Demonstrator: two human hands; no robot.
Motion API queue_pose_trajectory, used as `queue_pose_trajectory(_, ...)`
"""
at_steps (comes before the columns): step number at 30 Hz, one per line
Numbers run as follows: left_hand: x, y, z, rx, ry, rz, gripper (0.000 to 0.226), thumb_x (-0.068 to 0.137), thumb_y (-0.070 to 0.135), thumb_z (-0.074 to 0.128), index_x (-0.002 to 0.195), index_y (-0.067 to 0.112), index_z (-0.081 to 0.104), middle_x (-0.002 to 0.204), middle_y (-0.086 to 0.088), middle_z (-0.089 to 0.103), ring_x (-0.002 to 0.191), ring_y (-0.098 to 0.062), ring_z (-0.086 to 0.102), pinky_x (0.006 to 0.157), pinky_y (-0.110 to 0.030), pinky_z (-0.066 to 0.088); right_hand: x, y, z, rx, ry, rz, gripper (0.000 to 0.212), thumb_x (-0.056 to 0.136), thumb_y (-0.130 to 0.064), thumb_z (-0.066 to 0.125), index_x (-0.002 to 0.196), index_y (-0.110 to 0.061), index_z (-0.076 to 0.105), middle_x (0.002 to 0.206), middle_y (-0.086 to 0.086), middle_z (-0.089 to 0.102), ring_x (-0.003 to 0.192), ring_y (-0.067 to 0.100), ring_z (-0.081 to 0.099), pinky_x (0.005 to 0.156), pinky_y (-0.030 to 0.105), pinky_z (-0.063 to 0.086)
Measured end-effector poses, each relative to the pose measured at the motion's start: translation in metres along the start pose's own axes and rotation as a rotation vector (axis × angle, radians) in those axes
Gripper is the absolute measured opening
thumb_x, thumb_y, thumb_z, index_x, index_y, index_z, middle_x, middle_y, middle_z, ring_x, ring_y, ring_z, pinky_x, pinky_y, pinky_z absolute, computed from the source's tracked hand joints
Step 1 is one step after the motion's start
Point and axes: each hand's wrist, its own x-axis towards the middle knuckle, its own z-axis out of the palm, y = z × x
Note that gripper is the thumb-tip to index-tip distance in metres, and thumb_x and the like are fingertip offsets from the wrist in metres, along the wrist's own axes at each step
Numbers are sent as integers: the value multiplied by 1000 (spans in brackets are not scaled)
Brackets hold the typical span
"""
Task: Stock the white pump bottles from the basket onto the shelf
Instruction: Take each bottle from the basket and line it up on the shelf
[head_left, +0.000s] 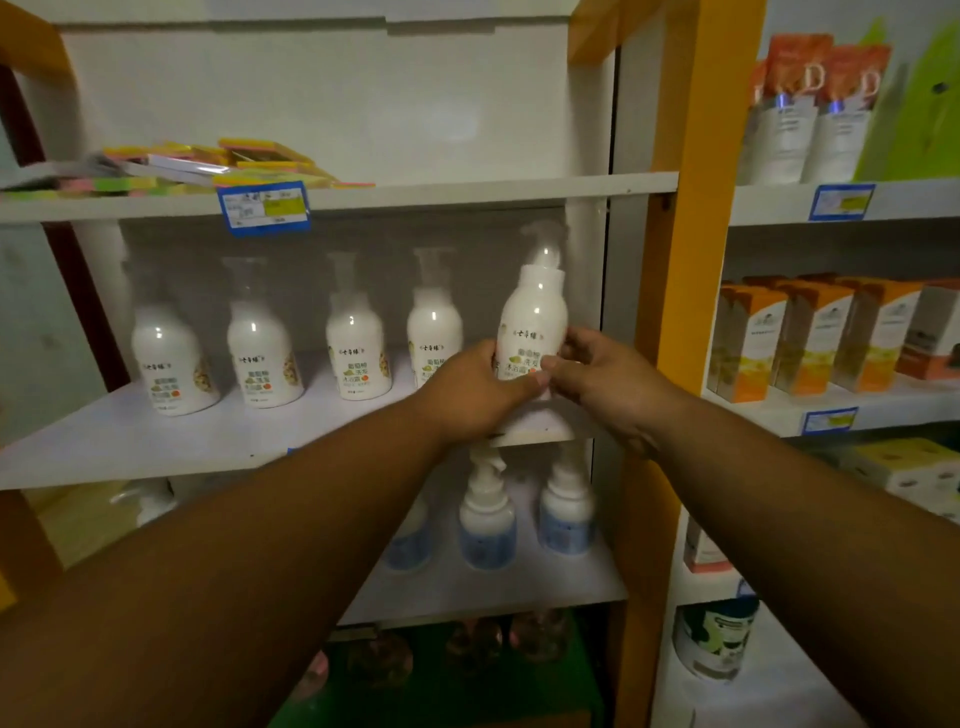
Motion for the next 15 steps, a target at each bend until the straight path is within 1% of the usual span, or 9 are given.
queue_pose_trajectory(2,13,-4,4,114,58,5,44,86,41,69,124,20,60,112,-1,71,100,-18,67,89,-38,55,7,4,-2,-38,-4,29,42,97,-21,63,138,-20,56,125,2,69,113,21,67,102,47,53)
queue_pose_trajectory(4,22,-11,9,168,82,15,41,86,39,69,122,19,63,111,-1,71,99,-17,67,87,-34,53,13,8,-3,-116,0,35,42,98,-23,62,139,-21,55,128,1,67,114,22,65,104,49,51)
queue_pose_trajectory(6,27,-18,14,165,107,-8,40,83,42,71,117,20,66,108,1,73,95,-15,68,84,-32,54,20,9,-3,-196,-4,8,45,99,-26,60,143,-24,51,130,0,65,116,22,63,104,49,50)
queue_pose_trajectory(8,32,-25,17,132,160,-43,37,81,43,74,111,22,67,104,2,73,91,-14,68,81,-32,55,29,9,-1,-210,-29,-3,43,101,-26,57,143,-24,49,129,0,66,117,21,63,105,49,49)
queue_pose_trajectory(9,35,-27,18,124,183,-56,37,81,43,74,111,22,66,104,2,73,90,-14,68,81,-33,55,33,9,0,-218,-42,-4,38,102,-27,55,139,-26,51,127,-1,66,116,20,63,105,49,49)
queue_pose_trajectory(11,39,-31,21,147,198,-66,40,84,43,72,115,20,65,108,0,72,93,-17,68,82,-35,56,41,12,3,-249,-49,-2,21,102,-29,53,123,-34,55,119,-4,67,112,17,64,105,48,49)
queue_pose_trajectory(12,42,-32,22,167,199,-70,41,85,43,70,118,19,64,111,-2,72,96,-18,67,83,-34,55,46,14,4,-267,-41,-2,21,102,-31,52,123,-34,54,119,-3,67,112,17,63,105,48,49)
queue_pose_trajectory(14,47,-34,23,220,195,-94,43,87,42,67,122,18,63,114,-4,70,100,-21,66,88,-37,53,54,18,6,-310,-22,20,37,101,-33,53,137,-26,49,128,2,65,115,21,62,105,50,48)
queue_pose_trajectory(15,50,-34,23,261,191,-114,43,88,42,66,123,17,62,115,-5,70,102,-22,66,91,-40,53,57,19,7,-320,-7,39,42,101,-33,54,141,-23,47,130,3,65,115,22,63,104,49,49)
